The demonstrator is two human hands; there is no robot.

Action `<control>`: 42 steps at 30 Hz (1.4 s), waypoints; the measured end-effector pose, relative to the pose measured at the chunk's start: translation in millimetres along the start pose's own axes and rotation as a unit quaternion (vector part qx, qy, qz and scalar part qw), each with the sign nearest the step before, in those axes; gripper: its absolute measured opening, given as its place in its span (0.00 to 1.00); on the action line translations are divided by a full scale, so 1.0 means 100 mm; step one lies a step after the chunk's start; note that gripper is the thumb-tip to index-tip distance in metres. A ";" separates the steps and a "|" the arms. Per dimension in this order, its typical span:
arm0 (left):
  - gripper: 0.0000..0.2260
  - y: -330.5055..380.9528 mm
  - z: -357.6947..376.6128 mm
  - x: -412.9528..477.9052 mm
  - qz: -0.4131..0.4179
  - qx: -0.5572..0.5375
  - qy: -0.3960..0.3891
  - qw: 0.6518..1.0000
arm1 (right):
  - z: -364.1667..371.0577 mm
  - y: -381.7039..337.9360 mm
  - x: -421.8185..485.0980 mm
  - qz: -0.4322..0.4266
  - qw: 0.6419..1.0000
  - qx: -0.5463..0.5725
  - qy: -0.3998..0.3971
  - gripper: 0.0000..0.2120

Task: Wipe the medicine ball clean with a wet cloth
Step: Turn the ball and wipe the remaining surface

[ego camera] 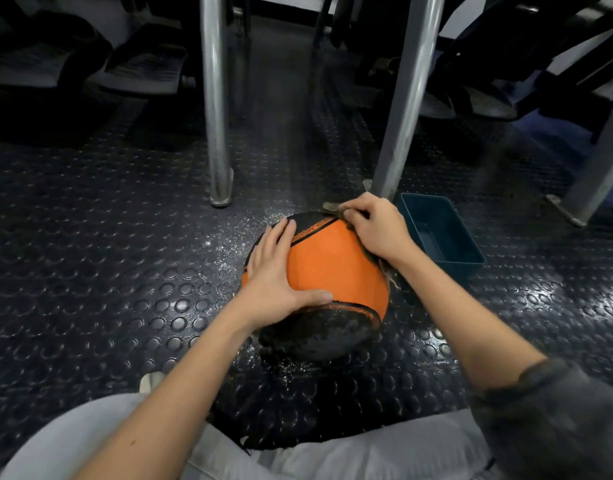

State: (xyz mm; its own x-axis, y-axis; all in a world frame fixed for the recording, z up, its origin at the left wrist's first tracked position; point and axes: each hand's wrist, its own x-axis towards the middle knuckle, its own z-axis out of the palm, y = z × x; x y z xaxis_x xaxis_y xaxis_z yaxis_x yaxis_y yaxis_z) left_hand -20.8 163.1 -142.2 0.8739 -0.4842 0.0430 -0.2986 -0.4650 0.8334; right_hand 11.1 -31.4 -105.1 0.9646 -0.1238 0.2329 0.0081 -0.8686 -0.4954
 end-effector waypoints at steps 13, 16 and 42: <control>0.58 -0.17 -0.13 0.13 -0.014 -0.036 -0.033 0.999 | 0.17 0.10 -1.13 -0.193 0.970 -0.013 0.144 0.12; 0.56 -0.22 -0.20 0.15 -0.022 -0.059 -0.043 0.997 | 0.20 0.34 -1.09 0.030 0.983 0.078 0.163 0.09; 0.57 -0.53 -0.16 -0.02 -0.310 -0.320 0.181 0.877 | 0.32 0.22 -0.93 0.388 0.820 0.421 -0.006 0.06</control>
State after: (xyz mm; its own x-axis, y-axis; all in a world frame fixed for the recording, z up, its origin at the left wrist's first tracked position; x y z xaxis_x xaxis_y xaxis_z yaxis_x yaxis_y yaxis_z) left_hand -0.7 200.2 -177.4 0.8914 0.0354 -0.4517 0.4516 0.0116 0.8921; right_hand -70.2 -23.8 -165.0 0.7682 -0.4730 -0.4315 -0.4351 0.1088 -0.8938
